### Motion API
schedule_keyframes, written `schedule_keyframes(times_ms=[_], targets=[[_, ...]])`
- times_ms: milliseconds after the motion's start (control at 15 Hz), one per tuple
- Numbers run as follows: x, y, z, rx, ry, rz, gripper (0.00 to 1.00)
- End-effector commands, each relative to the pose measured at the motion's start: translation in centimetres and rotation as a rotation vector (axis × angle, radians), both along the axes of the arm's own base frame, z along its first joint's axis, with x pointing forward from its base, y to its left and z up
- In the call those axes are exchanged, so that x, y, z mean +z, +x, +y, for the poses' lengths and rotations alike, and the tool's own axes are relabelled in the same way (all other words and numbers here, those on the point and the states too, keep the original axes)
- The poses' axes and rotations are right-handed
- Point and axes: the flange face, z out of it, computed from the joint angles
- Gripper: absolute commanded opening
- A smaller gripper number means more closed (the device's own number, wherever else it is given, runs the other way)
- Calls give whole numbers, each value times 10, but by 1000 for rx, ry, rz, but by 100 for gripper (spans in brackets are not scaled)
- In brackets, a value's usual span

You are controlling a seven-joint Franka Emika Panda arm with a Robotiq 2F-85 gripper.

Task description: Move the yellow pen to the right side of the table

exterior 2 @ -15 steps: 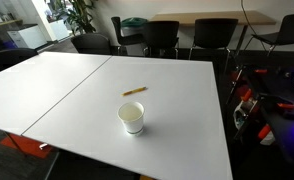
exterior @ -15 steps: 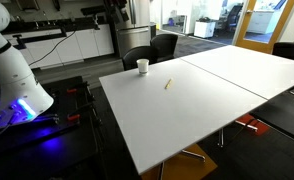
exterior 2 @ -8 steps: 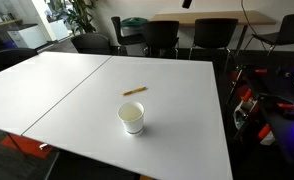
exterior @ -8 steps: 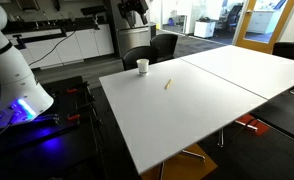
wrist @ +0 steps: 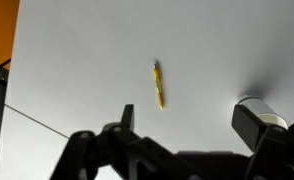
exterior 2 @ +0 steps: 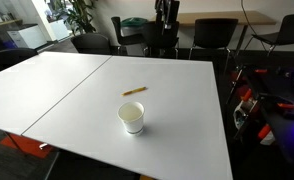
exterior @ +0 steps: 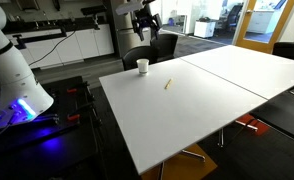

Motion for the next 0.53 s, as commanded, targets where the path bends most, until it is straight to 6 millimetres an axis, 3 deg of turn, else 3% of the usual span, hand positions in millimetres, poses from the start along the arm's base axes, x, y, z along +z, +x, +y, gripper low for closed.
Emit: schedule_keyframes(times_ms=[0, 133, 467], targets=[[-9, 6, 1, 12, -3, 17, 100], [-21, 9, 1, 15, -4, 37, 100], [-16, 9, 1, 15, -4, 28, 100]])
